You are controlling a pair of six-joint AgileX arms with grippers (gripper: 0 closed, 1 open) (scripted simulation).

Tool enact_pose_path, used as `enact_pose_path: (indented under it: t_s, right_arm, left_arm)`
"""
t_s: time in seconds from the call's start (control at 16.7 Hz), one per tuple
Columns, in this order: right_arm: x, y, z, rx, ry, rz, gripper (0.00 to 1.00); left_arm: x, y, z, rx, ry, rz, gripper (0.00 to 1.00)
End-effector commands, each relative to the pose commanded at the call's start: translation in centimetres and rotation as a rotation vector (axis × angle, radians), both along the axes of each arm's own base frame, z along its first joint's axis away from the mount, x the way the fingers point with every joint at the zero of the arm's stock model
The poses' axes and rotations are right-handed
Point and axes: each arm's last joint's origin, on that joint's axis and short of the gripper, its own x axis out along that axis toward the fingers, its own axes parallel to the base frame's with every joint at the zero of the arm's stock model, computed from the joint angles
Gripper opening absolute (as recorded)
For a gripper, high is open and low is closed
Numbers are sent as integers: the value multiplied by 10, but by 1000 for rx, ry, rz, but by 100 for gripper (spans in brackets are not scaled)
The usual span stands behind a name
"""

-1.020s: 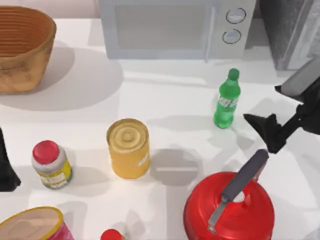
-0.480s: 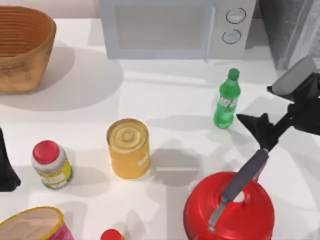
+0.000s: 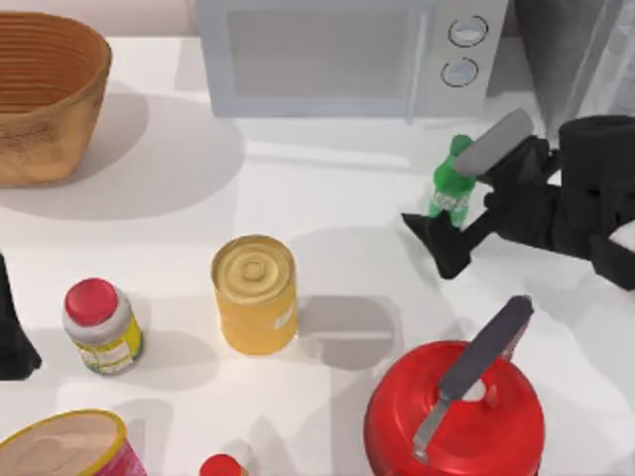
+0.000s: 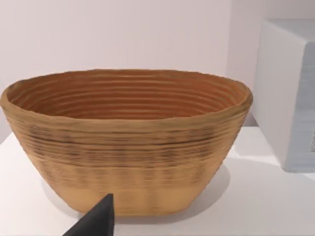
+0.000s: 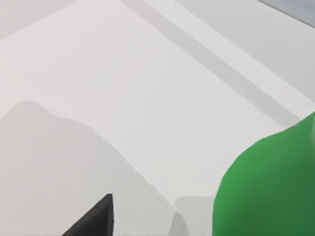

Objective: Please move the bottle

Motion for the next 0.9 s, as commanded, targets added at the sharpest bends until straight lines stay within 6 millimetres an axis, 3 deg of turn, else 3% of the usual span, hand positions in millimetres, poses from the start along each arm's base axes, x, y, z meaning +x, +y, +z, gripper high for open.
enact_pose_path:
  t_s: [0.3,0.9]
  right_arm:
    - [2,4,-2,1,-3,0,100]
    - [2,4,-2,1,-3,0,25]
  left_arm:
    - [0,0,0,0,0,0,100]
    - [0,0,0,0,0,0,100]
